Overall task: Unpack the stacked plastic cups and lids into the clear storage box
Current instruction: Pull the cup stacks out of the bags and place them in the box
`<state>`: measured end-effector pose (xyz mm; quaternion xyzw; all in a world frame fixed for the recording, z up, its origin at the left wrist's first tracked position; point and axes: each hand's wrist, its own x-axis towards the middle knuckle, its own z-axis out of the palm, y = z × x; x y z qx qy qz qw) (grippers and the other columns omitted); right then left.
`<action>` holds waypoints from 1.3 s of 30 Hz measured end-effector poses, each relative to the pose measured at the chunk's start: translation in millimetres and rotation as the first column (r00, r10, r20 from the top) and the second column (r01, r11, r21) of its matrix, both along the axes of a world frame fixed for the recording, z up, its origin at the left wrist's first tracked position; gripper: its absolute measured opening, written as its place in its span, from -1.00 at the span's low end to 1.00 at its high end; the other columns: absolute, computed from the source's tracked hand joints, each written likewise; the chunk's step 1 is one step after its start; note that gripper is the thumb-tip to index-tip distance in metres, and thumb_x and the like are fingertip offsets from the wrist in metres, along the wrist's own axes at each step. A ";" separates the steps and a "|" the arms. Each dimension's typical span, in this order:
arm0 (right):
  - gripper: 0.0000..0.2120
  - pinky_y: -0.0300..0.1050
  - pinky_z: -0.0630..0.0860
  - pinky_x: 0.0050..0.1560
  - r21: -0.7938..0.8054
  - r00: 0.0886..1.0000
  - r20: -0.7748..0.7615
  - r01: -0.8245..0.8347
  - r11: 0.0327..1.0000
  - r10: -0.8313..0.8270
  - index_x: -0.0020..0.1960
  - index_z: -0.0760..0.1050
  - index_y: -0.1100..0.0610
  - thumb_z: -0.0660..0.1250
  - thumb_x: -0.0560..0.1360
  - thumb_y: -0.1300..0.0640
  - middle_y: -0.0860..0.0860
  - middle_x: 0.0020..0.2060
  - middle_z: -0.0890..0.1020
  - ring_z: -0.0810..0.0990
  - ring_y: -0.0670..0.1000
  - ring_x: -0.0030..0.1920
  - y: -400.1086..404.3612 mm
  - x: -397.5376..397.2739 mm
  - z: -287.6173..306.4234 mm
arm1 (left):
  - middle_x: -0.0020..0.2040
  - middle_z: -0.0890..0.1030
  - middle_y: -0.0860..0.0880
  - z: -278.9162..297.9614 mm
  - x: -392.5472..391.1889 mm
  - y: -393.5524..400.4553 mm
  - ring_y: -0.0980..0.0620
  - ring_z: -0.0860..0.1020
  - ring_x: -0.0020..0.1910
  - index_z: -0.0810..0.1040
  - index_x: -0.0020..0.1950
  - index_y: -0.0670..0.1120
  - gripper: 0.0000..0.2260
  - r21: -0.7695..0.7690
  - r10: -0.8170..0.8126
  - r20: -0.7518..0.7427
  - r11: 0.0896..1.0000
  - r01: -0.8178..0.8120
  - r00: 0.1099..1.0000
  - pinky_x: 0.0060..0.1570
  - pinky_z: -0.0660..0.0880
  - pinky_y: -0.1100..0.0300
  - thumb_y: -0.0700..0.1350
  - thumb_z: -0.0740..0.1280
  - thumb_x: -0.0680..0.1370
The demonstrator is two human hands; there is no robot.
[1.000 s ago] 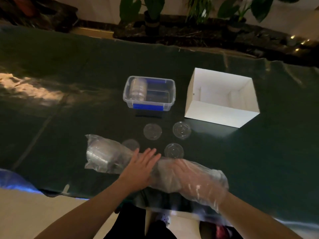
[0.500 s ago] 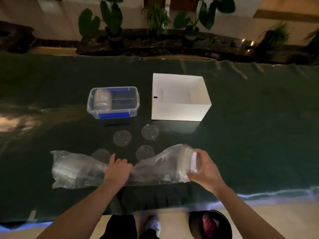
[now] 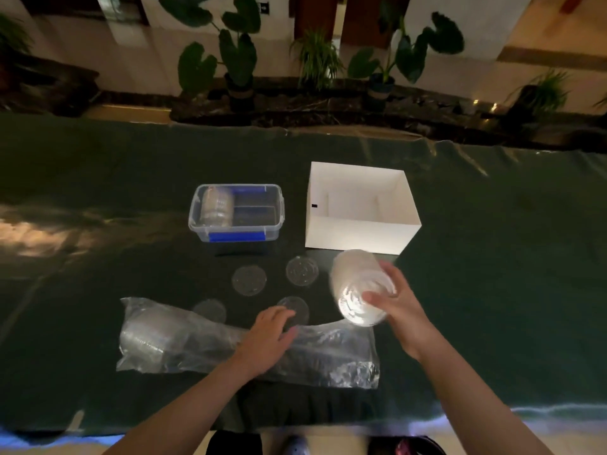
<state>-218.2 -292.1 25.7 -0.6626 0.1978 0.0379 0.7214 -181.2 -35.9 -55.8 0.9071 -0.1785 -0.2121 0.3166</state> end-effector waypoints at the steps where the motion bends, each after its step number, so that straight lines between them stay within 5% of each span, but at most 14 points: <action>1: -0.28 -0.06 0.61 -0.06 0.120 0.998 -0.010 -0.062 0.991 0.064 0.25 0.49 -0.14 0.64 0.14 0.10 0.09 0.15 0.59 0.67 0.09 0.06 12.4 6.0 3.5 | 0.40 0.37 0.01 18.2 4.6 -3.8 0.08 0.33 0.38 0.37 0.41 -0.01 -0.63 -0.201 0.120 -0.180 0.967 -0.156 0.976 0.32 0.27 0.20 0.08 0.18 0.64; 4: -0.18 -0.01 0.59 0.03 0.444 0.966 -0.001 -0.232 0.866 0.259 0.38 0.43 0.11 0.65 0.19 0.03 0.20 0.19 0.59 0.62 0.18 0.15 49.3 21.2 9.7 | 0.32 0.53 0.08 71.7 22.3 -1.9 0.11 0.53 0.23 0.45 0.34 0.14 -0.56 -0.503 0.057 -0.721 0.643 -0.578 0.691 0.15 0.52 0.02 0.29 0.20 0.53; 6: -0.20 -0.02 0.58 0.08 0.549 0.950 0.023 -0.273 0.790 0.313 0.40 0.41 0.20 0.62 0.26 -0.01 0.22 0.21 0.59 0.60 0.19 0.19 68.0 31.9 12.2 | 0.28 0.60 -0.01 91.1 34.1 10.4 -0.04 0.58 0.23 0.52 0.31 0.12 -0.54 -0.559 -0.165 -0.817 0.458 -0.691 0.553 0.18 0.51 -0.21 0.31 0.20 0.52; 13: -0.20 0.09 0.53 0.14 0.543 0.863 0.077 -0.456 0.705 0.499 0.47 0.34 0.08 0.58 0.32 -0.03 0.20 0.33 0.50 0.51 0.22 0.30 107.8 78.5 21.9 | 0.34 0.55 -0.09 112.5 54.1 57.7 -0.13 0.52 0.30 0.46 0.38 0.09 -0.54 -0.672 -0.181 -0.741 0.232 -0.704 0.647 0.11 0.55 -0.15 0.10 0.43 0.50; 17: -0.13 0.13 0.48 0.21 0.415 0.756 0.116 -0.626 0.660 0.644 0.53 0.21 -0.04 0.57 0.33 0.09 0.13 0.38 0.42 0.44 0.22 0.36 128.0 102.7 38.9 | 0.30 0.57 -0.08 115.6 70.4 82.7 -0.10 0.54 0.28 0.50 0.34 0.11 -0.56 -0.717 -0.092 -0.690 0.216 -0.662 0.718 0.10 0.55 -0.03 0.09 0.46 0.48; 22: 0.06 0.16 0.39 0.39 0.016 0.660 0.082 -0.750 0.661 0.747 0.50 0.02 -0.35 0.61 0.26 0.09 -0.21 0.45 0.24 0.30 -0.01 0.46 158.1 130.3 65.1 | 0.23 0.60 -0.13 117.2 93.6 111.7 -0.13 0.58 0.21 0.50 0.33 0.01 -0.50 -0.778 0.001 -0.595 0.250 -0.576 0.804 0.06 0.55 0.07 0.10 0.48 0.43; 25: 0.11 -0.12 0.40 0.39 -0.215 0.599 0.056 -0.774 0.596 0.798 0.46 -0.11 -0.42 0.61 0.29 0.06 -0.49 0.35 0.18 0.28 -0.28 0.41 178.8 140.8 70.9 | 0.17 0.61 -0.14 121.1 109.9 128.5 -0.13 0.59 0.16 0.52 0.29 -0.04 -0.45 -0.783 0.020 -0.584 0.249 -0.570 0.812 0.05 0.55 0.04 0.12 0.52 0.36; 28: 0.08 -0.39 0.39 0.29 -0.353 0.648 0.045 -0.702 0.619 0.760 0.47 -0.11 -0.31 0.62 0.31 0.10 -0.60 0.28 0.17 0.29 -0.41 0.34 199.9 150.6 65.0 | 0.09 0.64 -0.13 122.3 127.4 137.8 -0.08 0.63 0.06 0.49 0.26 -0.10 -0.46 -0.777 0.051 -0.597 0.211 -0.593 0.800 -0.05 0.57 0.09 0.09 0.50 0.37; 35: -0.10 -0.45 0.35 0.31 -0.535 0.793 0.137 -0.445 0.719 0.593 0.42 0.08 -0.16 0.61 0.32 0.08 -0.45 0.31 0.22 0.30 -0.47 0.29 230.7 179.1 50.0 | 0.06 0.68 -0.07 114.3 174.6 142.5 -0.11 0.66 0.06 0.43 0.28 0.02 -0.49 -0.710 0.059 -0.677 0.212 -0.672 0.734 -0.13 0.61 0.08 0.06 0.47 0.38; 39: 0.02 -0.61 0.14 0.27 -0.795 0.786 0.141 -0.272 0.542 0.602 0.45 -0.13 -0.38 0.49 0.23 -0.34 -0.53 0.38 -0.04 0.11 -0.42 0.40 237.6 193.4 40.1 | -0.02 0.71 -0.07 103.5 198.5 137.3 -0.11 0.69 -0.03 0.54 0.13 0.11 -0.70 -0.666 0.068 -0.700 0.300 -0.683 0.711 -0.21 0.61 0.10 0.08 0.44 0.43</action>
